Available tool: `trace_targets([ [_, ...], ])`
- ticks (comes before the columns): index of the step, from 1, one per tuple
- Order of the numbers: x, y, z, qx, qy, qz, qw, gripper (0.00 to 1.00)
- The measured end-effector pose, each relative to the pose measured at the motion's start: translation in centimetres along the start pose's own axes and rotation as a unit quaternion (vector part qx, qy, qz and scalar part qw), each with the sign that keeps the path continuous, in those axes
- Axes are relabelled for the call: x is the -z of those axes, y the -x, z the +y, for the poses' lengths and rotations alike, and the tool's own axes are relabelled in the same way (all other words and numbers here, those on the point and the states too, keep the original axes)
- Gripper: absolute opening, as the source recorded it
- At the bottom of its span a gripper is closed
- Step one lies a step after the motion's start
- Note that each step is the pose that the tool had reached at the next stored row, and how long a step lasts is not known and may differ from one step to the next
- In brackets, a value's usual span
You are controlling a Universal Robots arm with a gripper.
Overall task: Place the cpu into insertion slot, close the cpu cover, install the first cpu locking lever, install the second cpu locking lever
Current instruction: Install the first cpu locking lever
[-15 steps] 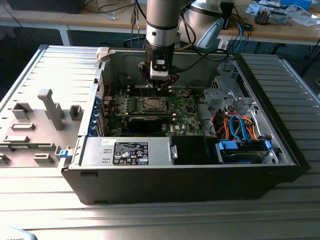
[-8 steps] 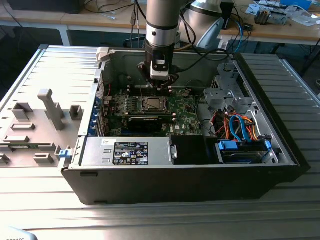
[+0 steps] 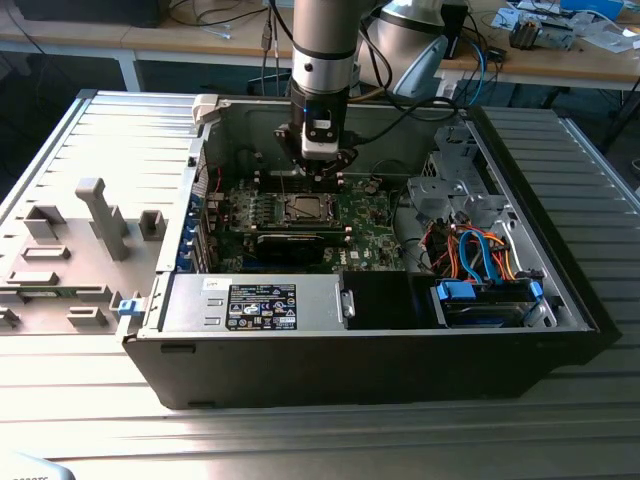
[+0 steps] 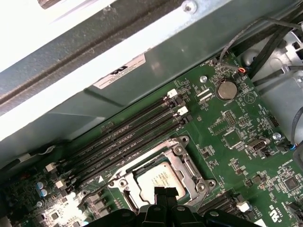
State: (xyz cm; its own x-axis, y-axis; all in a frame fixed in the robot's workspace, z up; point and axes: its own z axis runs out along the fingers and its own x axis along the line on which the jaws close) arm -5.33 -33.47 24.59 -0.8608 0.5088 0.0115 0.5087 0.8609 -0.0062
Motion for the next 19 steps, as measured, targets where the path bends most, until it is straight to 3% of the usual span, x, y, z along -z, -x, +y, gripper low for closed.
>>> trace_targets([
  [12,-0.01,0.00,0.00,0.019,-0.0002,-0.0001,0.99982,0.11],
  [19,-0.01,0.00,0.00,0.050,-0.0004,-0.0002,0.99877,0.11],
])
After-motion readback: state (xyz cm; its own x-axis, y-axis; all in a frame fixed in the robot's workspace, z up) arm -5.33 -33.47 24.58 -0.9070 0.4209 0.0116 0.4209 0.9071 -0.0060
